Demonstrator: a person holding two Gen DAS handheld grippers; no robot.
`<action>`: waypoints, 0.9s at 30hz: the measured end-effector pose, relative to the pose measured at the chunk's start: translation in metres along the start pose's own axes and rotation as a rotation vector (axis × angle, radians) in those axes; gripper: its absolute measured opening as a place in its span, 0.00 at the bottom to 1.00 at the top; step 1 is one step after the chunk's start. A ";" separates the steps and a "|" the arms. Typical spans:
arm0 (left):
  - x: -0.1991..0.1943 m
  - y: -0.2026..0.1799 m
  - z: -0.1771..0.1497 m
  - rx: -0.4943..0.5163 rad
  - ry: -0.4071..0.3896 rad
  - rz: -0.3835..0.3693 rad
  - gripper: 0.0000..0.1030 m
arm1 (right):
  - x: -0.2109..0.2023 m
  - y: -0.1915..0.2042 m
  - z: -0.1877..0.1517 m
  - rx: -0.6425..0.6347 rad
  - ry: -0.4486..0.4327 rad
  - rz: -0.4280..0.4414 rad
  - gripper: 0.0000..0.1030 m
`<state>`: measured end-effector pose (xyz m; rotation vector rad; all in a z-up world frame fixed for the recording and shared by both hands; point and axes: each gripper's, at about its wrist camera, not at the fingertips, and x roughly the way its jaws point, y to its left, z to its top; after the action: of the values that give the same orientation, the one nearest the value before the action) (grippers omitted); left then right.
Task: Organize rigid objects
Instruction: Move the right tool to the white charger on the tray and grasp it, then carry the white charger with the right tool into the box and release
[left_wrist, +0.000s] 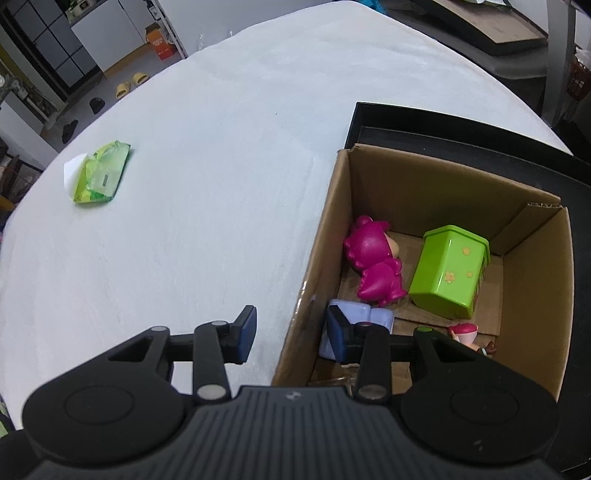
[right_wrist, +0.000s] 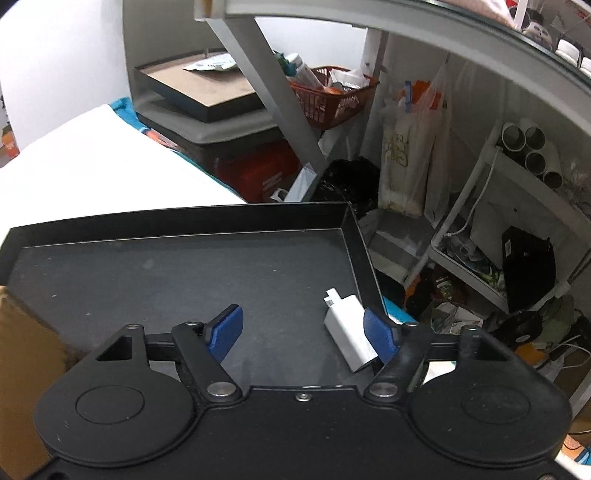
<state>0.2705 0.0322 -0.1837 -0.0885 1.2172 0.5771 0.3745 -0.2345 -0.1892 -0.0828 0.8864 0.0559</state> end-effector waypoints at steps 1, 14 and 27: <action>0.000 -0.002 0.000 0.004 0.000 0.002 0.39 | 0.003 -0.001 0.000 -0.002 0.002 -0.002 0.67; -0.004 -0.016 -0.002 0.046 -0.007 0.019 0.39 | 0.027 -0.005 -0.005 -0.027 0.047 0.018 0.47; -0.014 -0.006 -0.005 0.017 -0.010 -0.052 0.39 | 0.005 -0.021 -0.012 0.079 0.069 0.091 0.20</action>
<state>0.2655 0.0199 -0.1742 -0.1021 1.2064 0.5210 0.3700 -0.2566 -0.1996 0.0299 0.9602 0.1028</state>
